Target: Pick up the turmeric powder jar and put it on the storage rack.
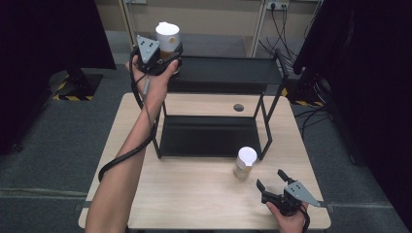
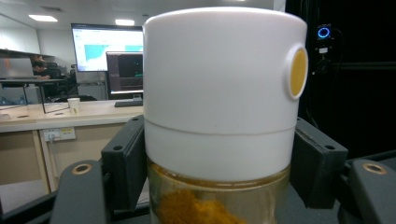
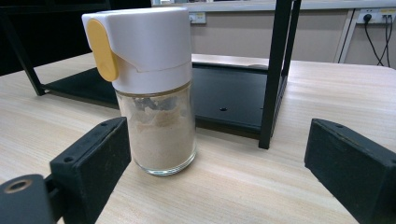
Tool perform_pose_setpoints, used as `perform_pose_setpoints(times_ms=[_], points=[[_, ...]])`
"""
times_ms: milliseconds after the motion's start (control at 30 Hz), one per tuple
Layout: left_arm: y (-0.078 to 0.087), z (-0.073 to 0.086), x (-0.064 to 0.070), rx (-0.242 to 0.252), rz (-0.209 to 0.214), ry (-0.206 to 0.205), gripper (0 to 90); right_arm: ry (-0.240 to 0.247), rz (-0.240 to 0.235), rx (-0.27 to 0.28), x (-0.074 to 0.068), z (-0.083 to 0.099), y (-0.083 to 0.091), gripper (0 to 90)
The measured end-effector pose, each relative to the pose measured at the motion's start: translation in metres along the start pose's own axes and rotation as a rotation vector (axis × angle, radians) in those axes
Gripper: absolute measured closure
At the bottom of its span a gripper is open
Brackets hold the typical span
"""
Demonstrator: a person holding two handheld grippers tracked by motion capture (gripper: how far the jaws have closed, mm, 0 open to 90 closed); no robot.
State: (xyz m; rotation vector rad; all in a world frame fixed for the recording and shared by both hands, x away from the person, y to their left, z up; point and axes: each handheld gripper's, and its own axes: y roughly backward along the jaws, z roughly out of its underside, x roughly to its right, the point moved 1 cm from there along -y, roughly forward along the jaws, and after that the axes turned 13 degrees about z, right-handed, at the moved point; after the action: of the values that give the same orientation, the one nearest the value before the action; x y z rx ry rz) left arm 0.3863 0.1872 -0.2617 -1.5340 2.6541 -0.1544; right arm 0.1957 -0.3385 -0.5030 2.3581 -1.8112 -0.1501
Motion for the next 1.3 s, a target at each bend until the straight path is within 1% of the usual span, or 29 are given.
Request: perform_pose_setpoints(times_ms=[33, 100, 200, 300, 333, 433, 500, 600, 700, 833, 1033, 1100, 1300], points=[[0.0, -0.001, -0.001, -0.003, 0.006, 0.002, 29.8, 0.001, 0.0, 0.0, 0.0, 0.0, 0.0, 7.5], [0.001, -0.002, -0.002, 0.0, 0.012, 0.018, 24.3, 0.002, -0.001, 0.001, 0.0, 0.0, 0.0, 7.5], [0.004, -0.005, 0.001, -0.008, 0.003, 0.001, 18.0, 0.002, -0.002, -0.001, 0.0, 0.0, 0.0, 7.5], [0.008, -0.007, 0.003, -0.018, -0.005, -0.001, 16.0, 0.005, -0.001, 0.001, 0.0, 0.0, 0.0, 7.5], [0.009, -0.006, 0.004, -0.009, -0.009, -0.004, 15.6, 0.004, -0.001, 0.0, 0.0, 0.0, 0.0, 7.4], [0.016, -0.005, 0.006, -0.001, -0.009, -0.009, 15.1, 0.004, 0.0, 0.001, 0.0, 0.0, 0.0, 7.5], [0.021, -0.003, 0.008, 0.005, -0.01, -0.021, 15.1, 0.005, -0.001, -0.001, 0.0, 0.0, 0.0, 7.5], [0.029, 0.001, 0.009, 0.028, 0.004, -0.023, 15.1, 0.006, 0.0, 0.0, -0.001, 0.0, 0.0, 7.5], [0.038, 0.002, 0.009, 0.042, 0.013, -0.015, 15.2, 0.01, 0.0, -0.001, -0.001, -0.001, 0.0, 7.5], [0.046, 0.004, 0.01, 0.035, 0.016, -0.025, 15.2, 0.01, 0.001, -0.003, -0.001, -0.001, 0.0, 7.5], [0.059, 0.013, 0.014, 0.042, 0.031, -0.035, 15.1, 0.011, 0.001, -0.001, -0.001, -0.001, 0.0, 7.5], [0.063, 0.017, 0.013, 0.046, 0.047, -0.025, 15.1, 0.01, 0.001, -0.003, -0.001, -0.001, 0.0, 7.5], [0.075, 0.027, 0.016, 0.045, 0.049, -0.029, 15.1, 0.015, 0.002, -0.002, -0.002, -0.001, 0.0, 7.5]])
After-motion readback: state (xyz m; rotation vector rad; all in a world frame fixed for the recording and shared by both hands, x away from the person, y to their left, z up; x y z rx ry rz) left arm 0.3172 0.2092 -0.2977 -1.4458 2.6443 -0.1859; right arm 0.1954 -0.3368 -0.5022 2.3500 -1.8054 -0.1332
